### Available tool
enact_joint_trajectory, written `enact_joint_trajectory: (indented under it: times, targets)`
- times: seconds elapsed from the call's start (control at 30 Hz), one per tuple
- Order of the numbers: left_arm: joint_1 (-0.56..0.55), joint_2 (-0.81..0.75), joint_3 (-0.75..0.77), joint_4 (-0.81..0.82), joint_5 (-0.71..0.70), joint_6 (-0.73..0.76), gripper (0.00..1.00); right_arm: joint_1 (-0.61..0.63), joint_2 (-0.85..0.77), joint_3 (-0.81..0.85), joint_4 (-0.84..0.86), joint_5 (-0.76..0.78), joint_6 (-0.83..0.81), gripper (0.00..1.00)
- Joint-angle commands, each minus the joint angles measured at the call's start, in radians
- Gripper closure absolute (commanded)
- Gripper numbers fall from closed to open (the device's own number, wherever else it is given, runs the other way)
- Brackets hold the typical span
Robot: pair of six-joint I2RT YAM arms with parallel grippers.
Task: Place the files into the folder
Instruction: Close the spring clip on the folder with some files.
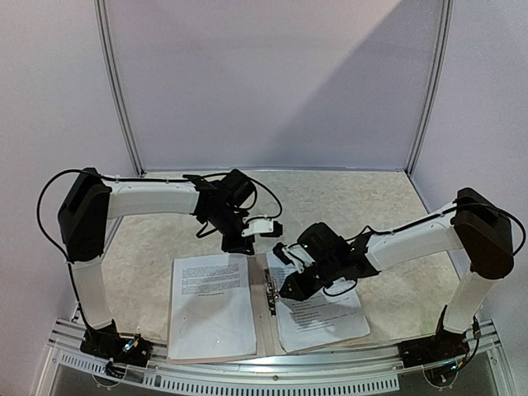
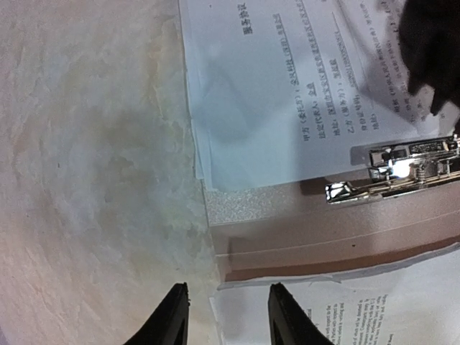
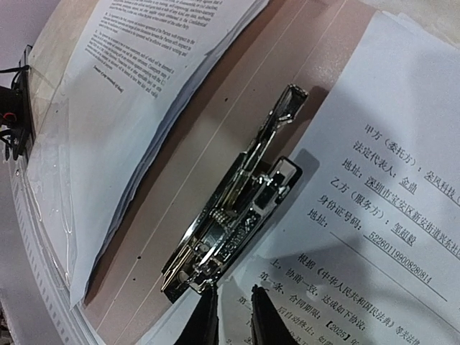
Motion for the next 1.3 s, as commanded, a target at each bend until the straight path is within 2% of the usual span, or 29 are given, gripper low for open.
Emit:
enact_joint_trajectory:
  times: [0.0, 0.17, 0.27, 0.33, 0.47, 0.63, 0.7, 0.9, 1.0, 1.1, 1.27]
  targets:
    - [-0.042, 0.032, 0.028, 0.042, -0.04, 0.034, 0.6, 0.007, -0.056, -0.021, 0.022, -0.019, 0.019, 0.83]
    - [-0.055, 0.076, 0.045, 0.063, -0.058, 0.046, 0.62, -0.036, -0.119, -0.038, -0.007, -0.012, 0.084, 0.82]
    - [-0.057, 0.107, 0.064, 0.065, -0.076, 0.05, 0.64, -0.098, -0.193, -0.045, -0.135, 0.124, 0.136, 0.79]
    - [-0.057, 0.116, 0.067, 0.067, -0.084, 0.05, 0.64, -0.153, -0.239, -0.047, -0.247, 0.212, 0.161, 0.71]
    - [-0.051, 0.095, 0.055, 0.063, -0.087, 0.039, 0.64, -0.245, -0.313, -0.075, -0.402, 0.379, 0.144, 0.65]
    - [-0.015, -0.003, -0.002, 0.018, -0.133, 0.038, 0.63, -0.391, -0.365, -0.151, -0.423, 0.271, 0.121, 0.59]
    - [0.028, -0.081, -0.068, 0.007, -0.183, 0.044, 0.62, -0.412, -0.363, -0.153, -0.433, 0.233, 0.113, 0.58]
    - [0.223, -0.346, -0.325, -0.09, -0.276, 0.055, 0.59, -0.416, -0.273, -0.113, -0.537, 0.374, 0.05, 0.64]
    - [0.283, -0.469, -0.487, -0.144, -0.314, 0.075, 0.57, -0.415, -0.238, -0.124, -0.536, 0.322, 0.038, 0.65]
    - [0.294, -0.56, -0.656, -0.16, -0.362, 0.084, 0.55, -0.413, -0.225, -0.152, -0.501, 0.256, 0.047, 0.66]
    - [0.304, -0.577, -0.824, -0.097, -0.366, 0.058, 0.55, -0.413, -0.154, -0.162, -0.399, 0.116, 0.061, 0.71]
